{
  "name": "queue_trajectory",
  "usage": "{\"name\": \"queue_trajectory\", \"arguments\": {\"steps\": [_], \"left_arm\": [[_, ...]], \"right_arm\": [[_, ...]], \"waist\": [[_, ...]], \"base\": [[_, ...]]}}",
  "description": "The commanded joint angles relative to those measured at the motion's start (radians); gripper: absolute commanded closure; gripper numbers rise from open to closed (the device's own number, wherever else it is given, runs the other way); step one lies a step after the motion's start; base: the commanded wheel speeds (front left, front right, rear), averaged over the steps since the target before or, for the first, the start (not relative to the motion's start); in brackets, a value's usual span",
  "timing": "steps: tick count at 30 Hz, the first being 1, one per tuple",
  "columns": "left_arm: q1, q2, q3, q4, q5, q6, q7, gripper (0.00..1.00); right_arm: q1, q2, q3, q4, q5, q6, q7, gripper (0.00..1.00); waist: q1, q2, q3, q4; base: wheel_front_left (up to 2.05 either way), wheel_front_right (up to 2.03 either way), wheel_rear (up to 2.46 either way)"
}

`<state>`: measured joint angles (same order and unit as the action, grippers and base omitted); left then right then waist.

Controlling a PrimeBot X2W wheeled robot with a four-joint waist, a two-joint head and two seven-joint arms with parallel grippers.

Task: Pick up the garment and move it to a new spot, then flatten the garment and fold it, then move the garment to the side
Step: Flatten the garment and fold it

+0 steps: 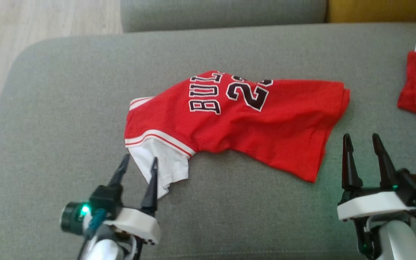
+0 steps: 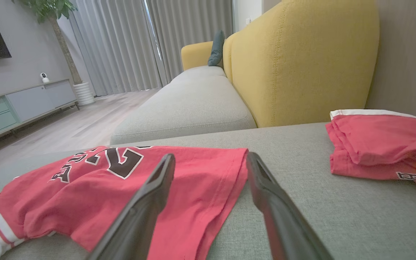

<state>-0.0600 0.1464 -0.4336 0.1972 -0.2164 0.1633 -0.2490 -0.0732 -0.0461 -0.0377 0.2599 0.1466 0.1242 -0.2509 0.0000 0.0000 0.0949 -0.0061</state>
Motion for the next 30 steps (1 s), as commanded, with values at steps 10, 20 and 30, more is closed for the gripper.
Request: {"name": "queue_trajectory", "arguments": {"steps": [10, 20, 30], "left_arm": [[0.044, -0.03, 0.125, -0.023, -0.016, 0.025, -0.013, 0.0], [0.059, -0.055, 0.153, -0.013, -0.002, 0.0, -0.013, 0.0], [0.055, -0.065, 0.162, 0.018, 0.015, -0.021, -0.013, 0.0]], "right_arm": [[0.031, -0.004, 0.043, 0.002, 0.019, 0.007, -0.011, 0.0], [0.036, -0.004, 0.054, 0.003, 0.026, 0.007, -0.011, 0.0], [0.029, -0.004, 0.057, 0.001, 0.028, 0.007, -0.011, 0.0]], "waist": [[0.0, 0.0, -0.1, 0.014], [0.0, 0.0, -0.108, 0.022], [0.0, 0.0, -0.089, 0.02]], "base": [[0.0, 0.0, 0.0], [0.0, 0.0, 0.0], [0.0, 0.0, 0.0]]}}
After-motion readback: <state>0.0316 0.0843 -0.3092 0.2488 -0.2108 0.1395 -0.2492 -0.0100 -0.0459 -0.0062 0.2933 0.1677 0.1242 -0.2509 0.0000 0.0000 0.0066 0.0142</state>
